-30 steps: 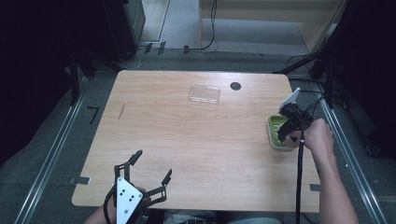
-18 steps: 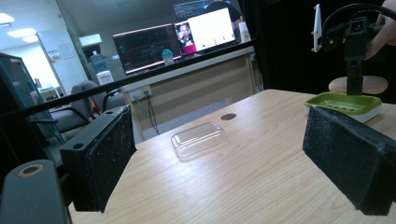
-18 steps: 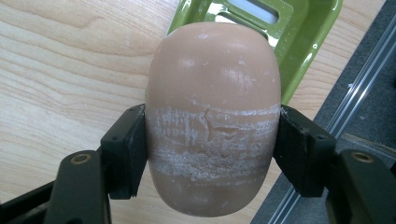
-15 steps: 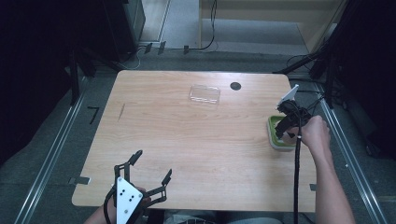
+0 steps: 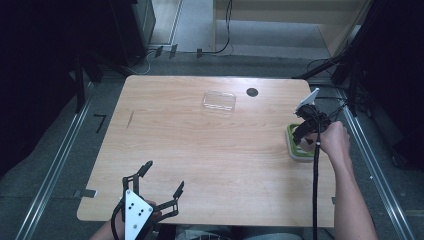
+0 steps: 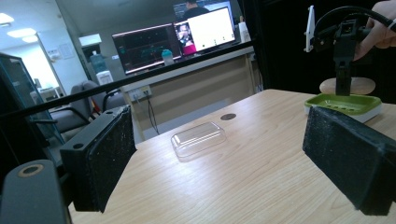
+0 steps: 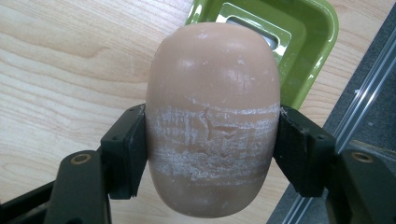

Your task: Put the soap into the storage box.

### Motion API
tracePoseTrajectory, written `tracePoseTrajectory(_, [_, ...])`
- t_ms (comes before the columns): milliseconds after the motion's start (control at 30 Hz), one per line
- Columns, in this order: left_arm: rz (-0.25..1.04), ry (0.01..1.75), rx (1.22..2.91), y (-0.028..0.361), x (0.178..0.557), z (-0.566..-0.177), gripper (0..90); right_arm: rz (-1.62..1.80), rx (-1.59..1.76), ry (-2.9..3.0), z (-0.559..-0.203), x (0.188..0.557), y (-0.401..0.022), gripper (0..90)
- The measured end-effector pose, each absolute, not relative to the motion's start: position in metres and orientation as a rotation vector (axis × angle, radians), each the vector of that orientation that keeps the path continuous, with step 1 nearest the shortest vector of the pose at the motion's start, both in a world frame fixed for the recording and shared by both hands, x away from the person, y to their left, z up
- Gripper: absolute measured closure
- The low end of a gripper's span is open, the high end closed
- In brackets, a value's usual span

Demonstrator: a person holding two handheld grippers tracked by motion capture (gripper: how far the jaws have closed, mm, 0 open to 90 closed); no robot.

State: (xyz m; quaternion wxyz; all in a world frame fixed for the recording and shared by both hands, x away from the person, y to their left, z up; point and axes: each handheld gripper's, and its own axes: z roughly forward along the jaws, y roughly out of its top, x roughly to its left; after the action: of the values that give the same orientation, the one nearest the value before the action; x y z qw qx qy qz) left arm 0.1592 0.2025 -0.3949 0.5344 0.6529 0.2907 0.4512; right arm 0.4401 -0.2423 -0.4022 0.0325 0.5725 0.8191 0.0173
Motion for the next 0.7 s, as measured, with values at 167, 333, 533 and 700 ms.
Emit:
tracePoseTrajectory(167, [1.075, 0.693, 1.556, 0.202, 0.159, -0.395, 9.9, 0.077, 1.801, 2.493, -0.404, 0.444, -0.247, 33.4])
tracePoseTrajectory(333, [1.074, 0.693, 1.557, 0.202, 0.159, -0.395, 9.9, 0.099, 1.829, 2.483, -0.408, 0.446, -0.249, 33.4])
tracePoseTrajectory(533, [1.074, 0.692, 1.556, 0.202, 0.159, -0.395, 9.9, 0.134, 1.862, 2.475, -0.412, 0.448, -0.249, 33.4])
tracePoseTrajectory(700, [1.074, 0.693, 1.555, 0.202, 0.159, -0.395, 9.9, 0.139, 1.887, 2.447, -0.415, 0.45, -0.251, 33.4])
